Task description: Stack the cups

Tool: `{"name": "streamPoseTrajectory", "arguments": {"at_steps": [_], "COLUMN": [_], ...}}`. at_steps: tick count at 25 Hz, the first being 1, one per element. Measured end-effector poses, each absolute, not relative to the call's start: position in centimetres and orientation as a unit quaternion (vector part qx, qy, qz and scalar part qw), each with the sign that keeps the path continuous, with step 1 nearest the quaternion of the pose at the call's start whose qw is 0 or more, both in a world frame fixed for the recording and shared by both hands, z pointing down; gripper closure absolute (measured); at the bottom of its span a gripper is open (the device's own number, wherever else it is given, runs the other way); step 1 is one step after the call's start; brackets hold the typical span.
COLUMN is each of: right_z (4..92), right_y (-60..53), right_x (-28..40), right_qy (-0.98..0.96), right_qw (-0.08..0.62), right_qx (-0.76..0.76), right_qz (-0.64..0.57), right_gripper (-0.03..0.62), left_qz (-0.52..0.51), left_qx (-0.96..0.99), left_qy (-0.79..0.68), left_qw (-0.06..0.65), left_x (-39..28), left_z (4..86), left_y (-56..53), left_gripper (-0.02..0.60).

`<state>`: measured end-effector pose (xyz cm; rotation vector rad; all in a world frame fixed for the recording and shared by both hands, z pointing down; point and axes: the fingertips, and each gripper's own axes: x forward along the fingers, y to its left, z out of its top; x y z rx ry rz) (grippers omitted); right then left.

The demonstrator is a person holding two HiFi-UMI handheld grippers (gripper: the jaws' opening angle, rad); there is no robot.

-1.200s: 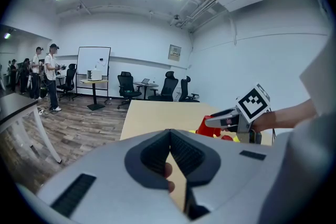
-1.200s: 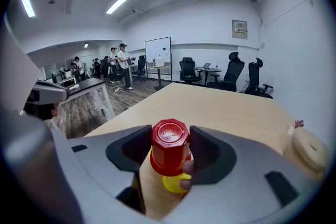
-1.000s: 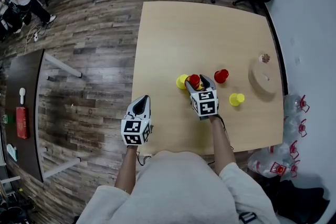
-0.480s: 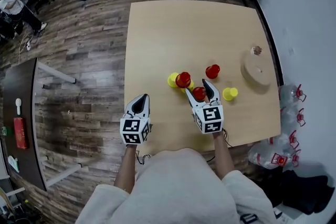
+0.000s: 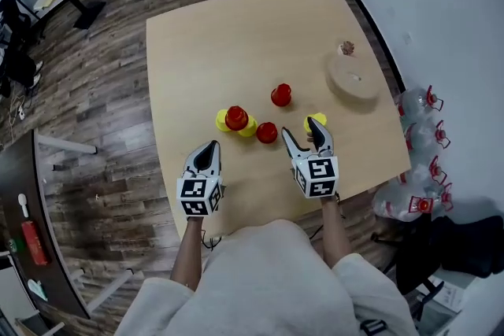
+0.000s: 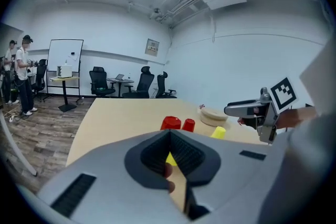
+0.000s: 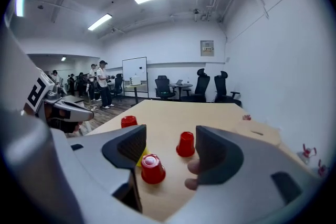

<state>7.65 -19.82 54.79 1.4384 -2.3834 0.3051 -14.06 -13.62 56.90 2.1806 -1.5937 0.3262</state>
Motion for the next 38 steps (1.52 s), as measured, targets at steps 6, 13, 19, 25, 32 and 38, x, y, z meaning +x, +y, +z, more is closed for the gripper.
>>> {"name": "streamPoseTrajectory", "arguments": {"at_steps": [6,13,19,25,32,38], "right_z": [56.5,59.6,63.4,67.7,70.1,70.3], "right_y": [-20.2,-21.7,-23.3,-24.2,-24.9,-25.0], "right_x": [14.6,18.5,19.3,19.4,19.3,19.6], "right_qy": [-0.806,-0.788,-0.780,-0.769,-0.756,-0.752], "right_qw": [0.177,0.193,0.220,0.248,0.268,0.271], "right_qx": [0.550,0.565,0.557,0.549,0.550,0.553], "right_qz": [0.128,0.152,0.182,0.217,0.235,0.234], "right_gripper": [0.299,0.299,0.301,0.304,0.341,0.359], "left_qz": [0.129,0.143,0.155,0.161,0.163,0.160], "left_qx": [0.803,0.813,0.809,0.803,0.799,0.795], "left_qy": [-0.541,-0.520,-0.519,-0.525,-0.532,-0.537], "left_qw": [0.212,0.218,0.228,0.232,0.231,0.230], "left_x": [-9.1,-5.6,-5.2,-5.6,-6.3,-6.9], "left_z": [57.8,58.6,59.5,59.9,59.9,59.7], "left_y": [-15.1,-16.4,-16.6,-16.6,-16.6,-16.5], "left_gripper": [0.572,0.572,0.572,0.572,0.572,0.572]}}
